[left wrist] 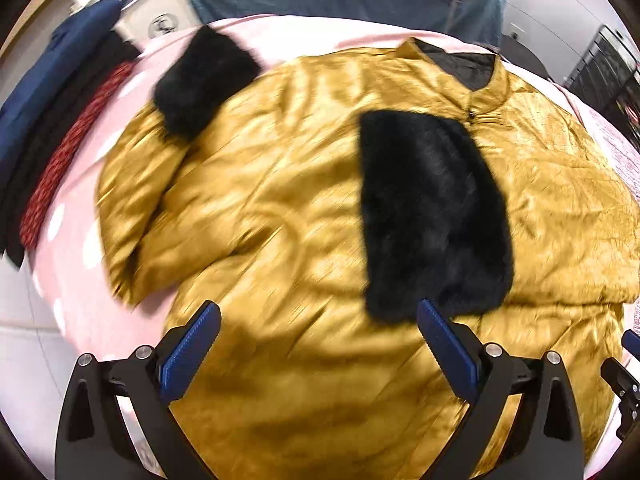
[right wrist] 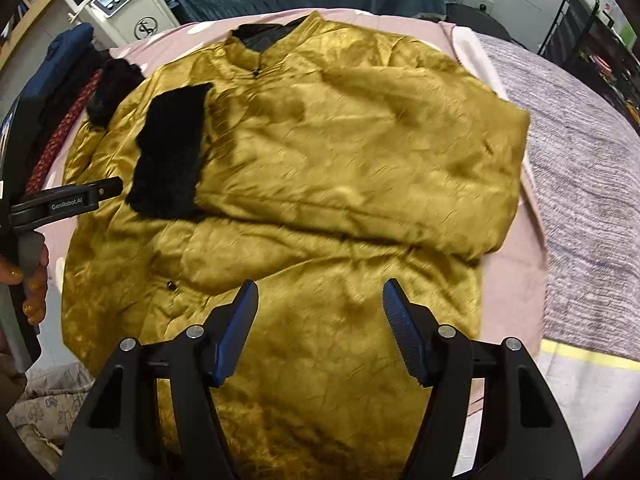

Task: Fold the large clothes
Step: 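Open the right gripper and grasp the other black fur cuff with the left gripper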

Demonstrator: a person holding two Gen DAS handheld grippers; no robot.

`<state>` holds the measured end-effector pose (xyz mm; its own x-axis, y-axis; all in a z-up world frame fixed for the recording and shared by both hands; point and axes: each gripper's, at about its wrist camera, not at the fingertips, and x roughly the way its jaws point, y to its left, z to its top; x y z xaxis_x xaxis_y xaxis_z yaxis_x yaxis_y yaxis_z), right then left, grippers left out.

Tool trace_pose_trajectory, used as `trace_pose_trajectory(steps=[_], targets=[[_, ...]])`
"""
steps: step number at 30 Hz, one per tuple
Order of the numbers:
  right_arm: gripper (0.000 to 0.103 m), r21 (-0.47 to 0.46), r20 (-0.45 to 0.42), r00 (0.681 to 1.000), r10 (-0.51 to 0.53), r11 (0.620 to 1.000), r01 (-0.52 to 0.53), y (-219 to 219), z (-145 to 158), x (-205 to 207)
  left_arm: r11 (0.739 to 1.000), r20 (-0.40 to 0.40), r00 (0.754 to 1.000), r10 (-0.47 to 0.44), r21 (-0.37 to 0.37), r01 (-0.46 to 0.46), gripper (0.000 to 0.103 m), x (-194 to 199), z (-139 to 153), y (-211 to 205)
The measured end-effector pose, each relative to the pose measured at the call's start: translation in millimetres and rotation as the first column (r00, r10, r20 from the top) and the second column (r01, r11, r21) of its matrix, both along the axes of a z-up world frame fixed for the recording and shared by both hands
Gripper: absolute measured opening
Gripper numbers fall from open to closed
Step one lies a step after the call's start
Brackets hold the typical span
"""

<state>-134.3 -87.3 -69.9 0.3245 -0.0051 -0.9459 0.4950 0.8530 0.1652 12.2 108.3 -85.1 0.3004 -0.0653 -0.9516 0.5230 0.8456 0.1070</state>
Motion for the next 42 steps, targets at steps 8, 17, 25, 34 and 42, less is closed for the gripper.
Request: trace_pose_trajectory(steps=[8, 17, 25, 34, 42], targets=[[0.065, 0.078, 0.007, 1.0, 0.027, 0.997, -0.028, 32, -11, 1, 0.991, 0.056, 0.989, 0.136, -0.002, -0.136, 0.097, 11, 18, 79], [0.065, -0.003, -0.011, 1.0, -0.018, 1.0, 0.018, 43, 5, 7, 0.997, 0.199, 0.977, 0.081, 0.001, -0.083, 0.096, 133, 37, 70], [0.065, -0.008, -0.064, 0.982, -0.177, 0.984, 0.177, 63, 10, 16, 0.989, 0.181, 0.975, -0.129, 0.101, 0.112, 0.083, 209, -8, 9], [0.065, -0.03, -0.085, 0.965, -0.248, 0.969, 0.247, 75, 11, 28, 0.972, 0.094, 0.983, 0.158, -0.192, -0.138, 0.018, 285, 10, 97], [0.065, -0.031, -0.043, 0.971, -0.235, 0.972, 0.233, 71, 17, 52, 0.826, 0.207, 0.808, 0.552, -0.268, -0.496, 0.015, 325, 62, 277]])
